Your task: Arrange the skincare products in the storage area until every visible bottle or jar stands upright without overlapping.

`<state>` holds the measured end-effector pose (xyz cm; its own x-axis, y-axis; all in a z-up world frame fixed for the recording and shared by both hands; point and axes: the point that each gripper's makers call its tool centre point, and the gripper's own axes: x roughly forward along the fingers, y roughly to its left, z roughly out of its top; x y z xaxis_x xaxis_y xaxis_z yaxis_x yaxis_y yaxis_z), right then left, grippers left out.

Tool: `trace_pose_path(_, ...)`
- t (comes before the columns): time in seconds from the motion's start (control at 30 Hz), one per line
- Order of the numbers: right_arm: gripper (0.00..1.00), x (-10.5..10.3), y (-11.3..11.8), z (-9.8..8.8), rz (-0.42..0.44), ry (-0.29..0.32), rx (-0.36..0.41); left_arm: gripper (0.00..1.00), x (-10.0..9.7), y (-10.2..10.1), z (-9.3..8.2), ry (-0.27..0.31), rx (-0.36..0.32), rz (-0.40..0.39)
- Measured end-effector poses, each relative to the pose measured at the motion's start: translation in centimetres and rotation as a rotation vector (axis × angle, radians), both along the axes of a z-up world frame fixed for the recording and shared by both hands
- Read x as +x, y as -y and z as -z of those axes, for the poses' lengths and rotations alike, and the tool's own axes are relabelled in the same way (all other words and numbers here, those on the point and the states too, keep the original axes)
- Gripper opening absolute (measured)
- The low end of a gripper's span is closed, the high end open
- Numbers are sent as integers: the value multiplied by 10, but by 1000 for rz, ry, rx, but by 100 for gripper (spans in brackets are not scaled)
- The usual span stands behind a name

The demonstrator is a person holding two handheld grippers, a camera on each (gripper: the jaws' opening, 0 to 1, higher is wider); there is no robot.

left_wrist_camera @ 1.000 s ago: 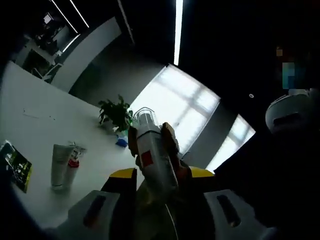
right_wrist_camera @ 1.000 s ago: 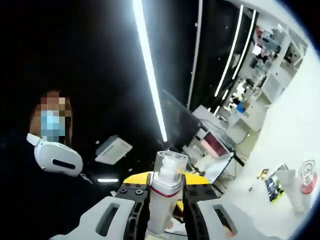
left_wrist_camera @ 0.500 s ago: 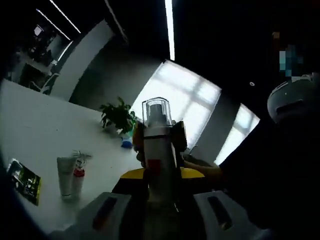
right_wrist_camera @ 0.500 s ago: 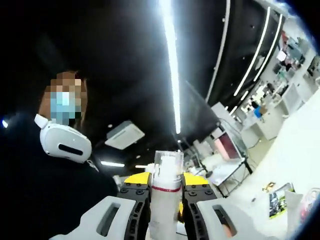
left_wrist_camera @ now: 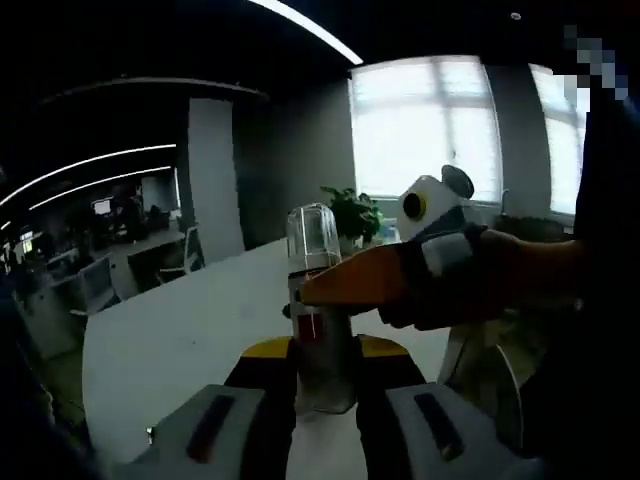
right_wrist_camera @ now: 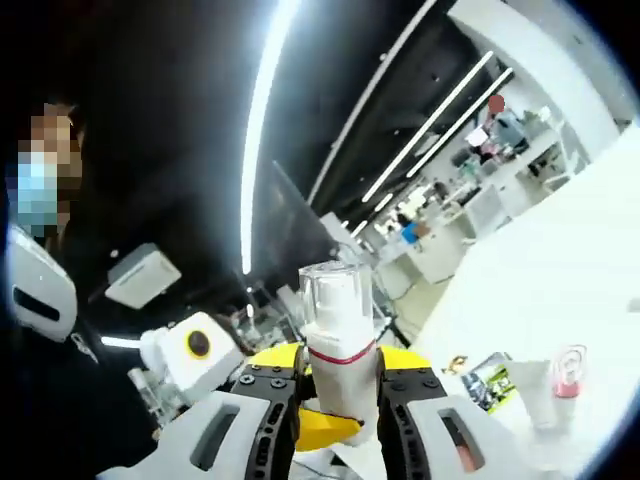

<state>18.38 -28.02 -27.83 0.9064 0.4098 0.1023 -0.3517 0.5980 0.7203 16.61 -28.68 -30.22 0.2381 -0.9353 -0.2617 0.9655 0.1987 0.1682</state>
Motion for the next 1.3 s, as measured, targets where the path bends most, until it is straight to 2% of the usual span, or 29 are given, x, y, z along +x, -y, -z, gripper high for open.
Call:
trace_pose_path(0.03, 27, 2, 4, 0, 30, -22, 53, 17, 2, 0, 0, 50, 17, -8)
trace_pose_path(0.07, 27, 4, 5, 0, 49, -40, 99, 17, 3, 1, -1, 71, 22, -16)
trace_pose_path(0.13, 27, 6, 8, 2, 94, -51, 86, 17, 5, 2, -2, 134, 46, -32)
trace_pose_path(0.2, 25, 8, 13, 8, 152, -97, 91, 17, 3, 3, 1, 146, 63, -36)
trace_pose_path(0.23, 24, 9, 16, 8, 179, -100, 98, 17, 3, 2, 1, 164, 66, -40)
trace_pose_path(0.37, 20, 6, 13, 8, 141, -69, 34, 17, 2, 0, -1, 133, 43, -35)
trace_pose_path(0.43, 17, 4, 13, 6, 124, -41, -51, 17, 0, -1, -3, 118, 17, -19)
trace_pose_path(0.5, 16, 2, 12, 5, 102, -27, -114, 17, -3, 0, -2, 76, 0, 17)
trace_pose_path(0.57, 16, 0, 13, 3, 94, -15, -116, 17, -6, 1, -3, 14, -32, 60)
trace_pose_path(0.63, 16, -2, 13, 3, 73, -3, -124, 22, -10, 2, -3, -41, -44, 100)
trace_pose_path(0.7, 16, -7, 7, 0, -3, 32, -141, 30, -21, 2, -3, -141, -57, 165)
trace_pose_path(0.73, 16, -14, -5, 0, -113, 68, -178, 32, -23, 1, -4, -176, -67, 186)
trace_pose_path(0.77, 16, -17, -9, 1, -141, 73, -189, 33, -24, 0, -5, -209, -85, 210)
trace_pose_path(0.8, 16, -21, -14, -2, -181, 111, -214, 33, -27, -1, -8, -251, -109, 239)
trace_pose_path(0.83, 16, -29, -24, -5, -262, 150, -218, 32, -35, -1, -11, -301, -125, 268)
trace_pose_path(0.87, 16, -31, -26, -10, -265, 184, -221, 31, -47, -4, -16, -382, -155, 355)
trace_pose_path(0.9, 16, -36, -31, -13, -315, 204, -218, 31, -58, -11, -21, -432, -166, 455)
trace_pose_path(0.93, 16, -45, -37, -15, -392, 224, -210, 32, -58, -13, -27, -451, -202, 466)
trace_pose_path(0.97, 16, -47, -39, -22, -416, 244, -195, 32, -68, -18, -28, -459, -197, 521)
trace_pose_path(1.03, 16, -56, -47, -27, -518, 284, -215, 27, -65, -23, -29, -435, -194, 524)
trace_pose_path(1.1, 16, -61, -53, -28, -576, 297, -234, 24, -66, -27, -26, -415, -161, 541)
trace_pose_path(1.13, 16, -61, -55, -32, -584, 317, -246, 23, -69, -29, -19, -399, -115, 557)
trace_pose_path(1.17, 16, -60, -55, -33, -578, 315, -245, 22, -70, -30, -17, -389, -98, 562)
trace_pose_path(1.2, 16, -63, -59, -33, -616, 320, -260, 23, -70, -28, -21, -395, -120, 556)
trace_pose_path(1.23, 16, -60, -60, -35, -605, 324, -273, 20, -71, -29, -20, -394, -121, 559)
trace_pose_path(1.27, 16, -58, -60, -36, -604, 320, -266, 20, -64, -27, -21, -387, -137, 515)
trace_pose_path(1.3, 16, -56, -59, -37, -594, 323, -276, 20, -63, -26, -22, -388, -151, 503)
